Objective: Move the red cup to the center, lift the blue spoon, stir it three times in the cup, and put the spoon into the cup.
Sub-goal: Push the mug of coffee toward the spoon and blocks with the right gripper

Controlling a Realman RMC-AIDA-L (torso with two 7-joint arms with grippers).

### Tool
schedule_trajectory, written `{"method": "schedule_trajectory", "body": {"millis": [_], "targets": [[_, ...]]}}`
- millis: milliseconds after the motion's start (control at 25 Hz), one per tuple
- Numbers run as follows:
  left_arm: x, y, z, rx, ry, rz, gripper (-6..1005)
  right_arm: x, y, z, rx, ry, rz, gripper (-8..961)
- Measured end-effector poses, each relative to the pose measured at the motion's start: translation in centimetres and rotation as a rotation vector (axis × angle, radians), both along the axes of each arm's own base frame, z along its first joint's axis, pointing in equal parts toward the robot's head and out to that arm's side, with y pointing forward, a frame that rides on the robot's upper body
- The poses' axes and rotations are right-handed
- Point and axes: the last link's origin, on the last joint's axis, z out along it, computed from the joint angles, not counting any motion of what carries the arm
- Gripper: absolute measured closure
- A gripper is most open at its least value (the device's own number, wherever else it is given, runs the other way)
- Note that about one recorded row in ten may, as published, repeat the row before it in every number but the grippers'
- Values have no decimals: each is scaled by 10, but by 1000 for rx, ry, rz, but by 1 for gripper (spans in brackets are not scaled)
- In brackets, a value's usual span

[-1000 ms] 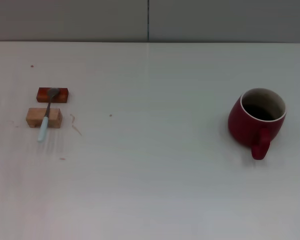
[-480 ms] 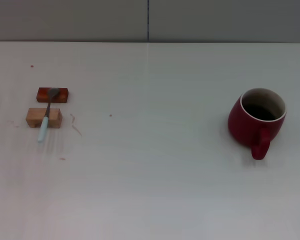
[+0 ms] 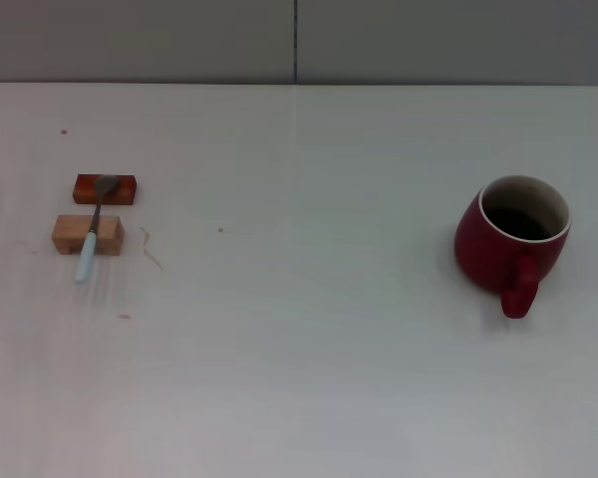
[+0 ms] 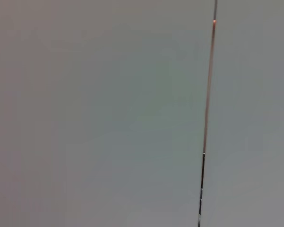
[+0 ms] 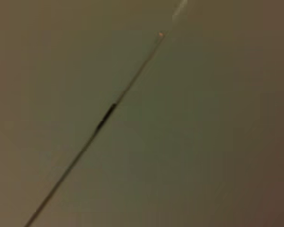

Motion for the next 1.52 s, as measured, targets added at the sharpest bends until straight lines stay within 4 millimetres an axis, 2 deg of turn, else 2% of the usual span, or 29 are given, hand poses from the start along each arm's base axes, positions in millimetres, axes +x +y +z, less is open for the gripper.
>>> {"method": "schedule_trajectory", "body": {"millis": [240,320,400,520,560,960,1520], "targets": [[2,2,1,0,3,-6,170,-15,2,-26,-157,-199,42,870],[3,3,0,0,3,-9,170,-16,2,-29,-173,-220,48,870],[4,4,0,-1,3,-12,169,-22,3,-43,-240,-285,63,870],[4,4,1,0,3,-12,169,-23,3,-47,-260,-299,61,871],[4,4,1,0,4,-13,169,-24,3,-55,-302,-326,62,871],[5,6,1,1,5,-17,170,-32,2,-86,-446,-399,86,871],[4,6,2,4,6,-14,169,-42,-5,-107,-512,-384,118,871]]}}
